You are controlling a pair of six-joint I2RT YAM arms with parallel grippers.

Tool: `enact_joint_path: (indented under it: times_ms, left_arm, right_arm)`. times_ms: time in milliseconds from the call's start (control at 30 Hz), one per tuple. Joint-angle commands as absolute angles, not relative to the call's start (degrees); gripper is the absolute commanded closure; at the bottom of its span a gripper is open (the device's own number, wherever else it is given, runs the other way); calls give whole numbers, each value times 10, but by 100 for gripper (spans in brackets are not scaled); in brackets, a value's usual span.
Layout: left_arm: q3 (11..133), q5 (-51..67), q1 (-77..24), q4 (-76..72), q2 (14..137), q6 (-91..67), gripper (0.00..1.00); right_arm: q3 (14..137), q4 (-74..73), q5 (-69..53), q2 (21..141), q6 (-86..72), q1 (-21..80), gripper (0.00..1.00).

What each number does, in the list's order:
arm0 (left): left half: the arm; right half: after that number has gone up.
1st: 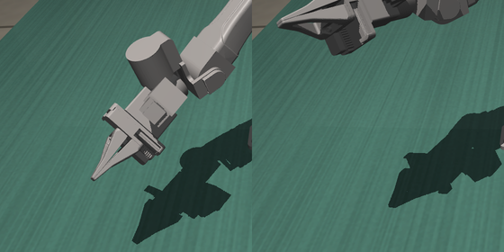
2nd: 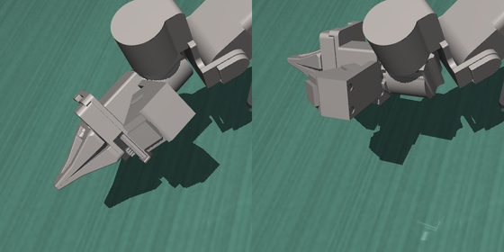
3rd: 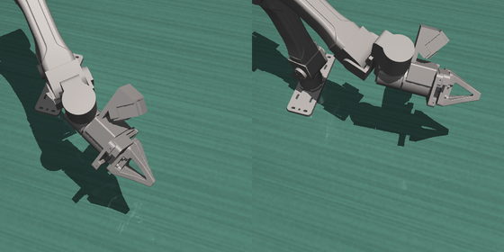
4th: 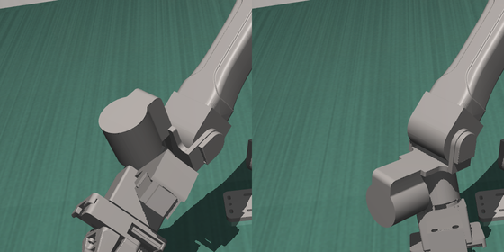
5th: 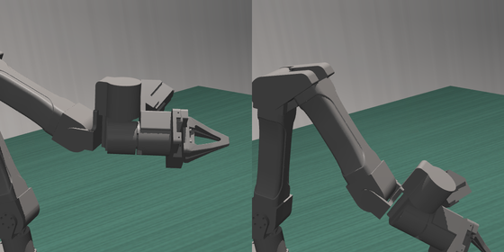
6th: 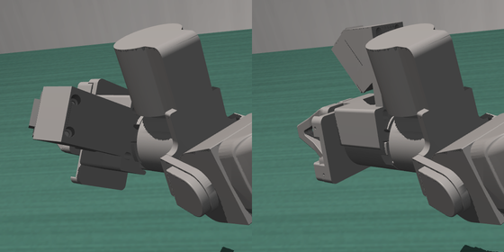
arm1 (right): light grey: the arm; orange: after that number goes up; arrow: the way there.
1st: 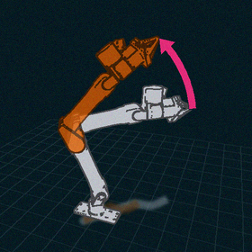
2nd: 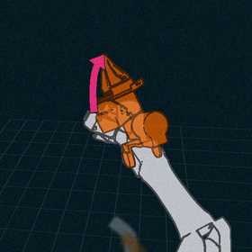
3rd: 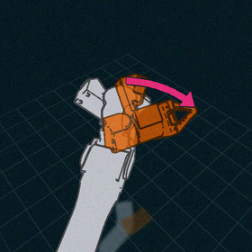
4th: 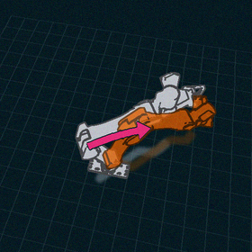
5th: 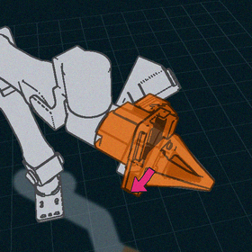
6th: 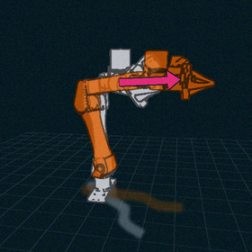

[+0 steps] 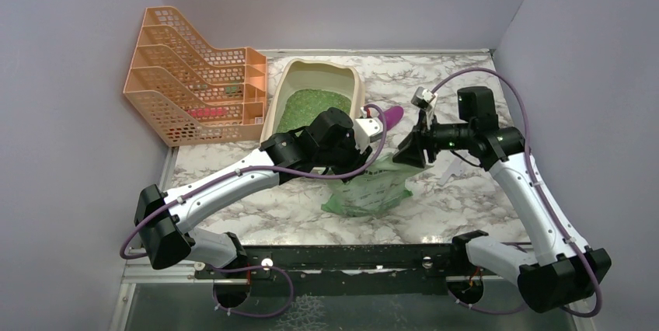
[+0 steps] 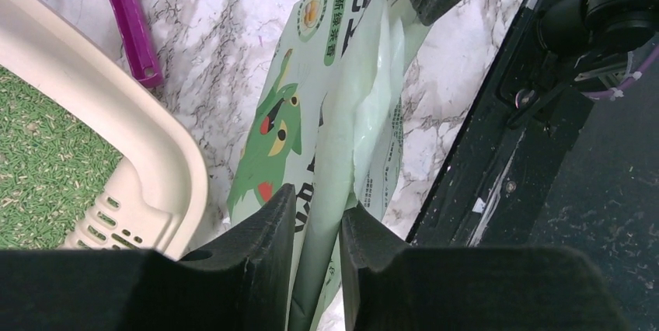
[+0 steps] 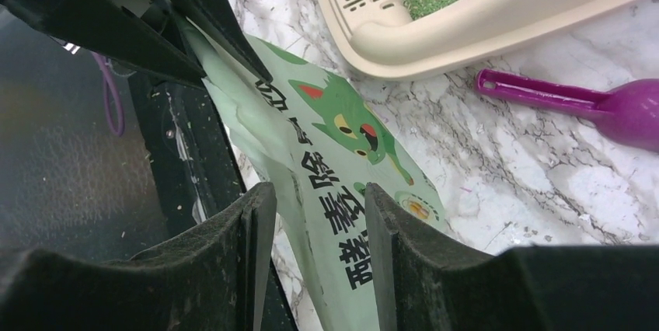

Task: Fill the litter box with clean litter
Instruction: Move the cat litter bag to the center of the board.

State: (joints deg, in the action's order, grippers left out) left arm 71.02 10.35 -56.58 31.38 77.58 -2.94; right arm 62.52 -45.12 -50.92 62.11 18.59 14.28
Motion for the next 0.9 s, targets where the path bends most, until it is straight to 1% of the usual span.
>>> enact_joint_path:
  times_ms: [0,100,333,467,500,533,567,600,733,867]
  left_arm:
    - [726,130,-565,314,772,-30,75]
    - [727,134,-565,314,772,-29,77]
    - [727,137,-565,314,772,-28,79]
    - [727,138,-565,314,770,-28,79]
    - [726,138,-566,314,769,-28,79]
    - [726,138,-565,314,770,-28,78]
    - [725,138,-566,314,770,-28,76]
    - [725,138,-565,315,771,-28,75]
    - [726,141,-565,317,771,-29,70]
    - [727,141,-565,320,772,-28,68]
  right_arm:
    - [639,-401,-520,594,158,144,50]
    - [642,-409,-523,600,165,143,50]
    - [643,-472,-547,638,195,144,55]
    - [630,-457,-527,626,188,143,55]
    - [633,-451,-517,622,184,143,54]
    - [636,-440,-507,616,173,143,51]
    - [640,-429,-499,605,167,144,46]
    - [642,-416,-486,595,156,144,44]
    - [643,-375,-422,554,134,144,42]
    - [642,-402,-379,550,152,143,42]
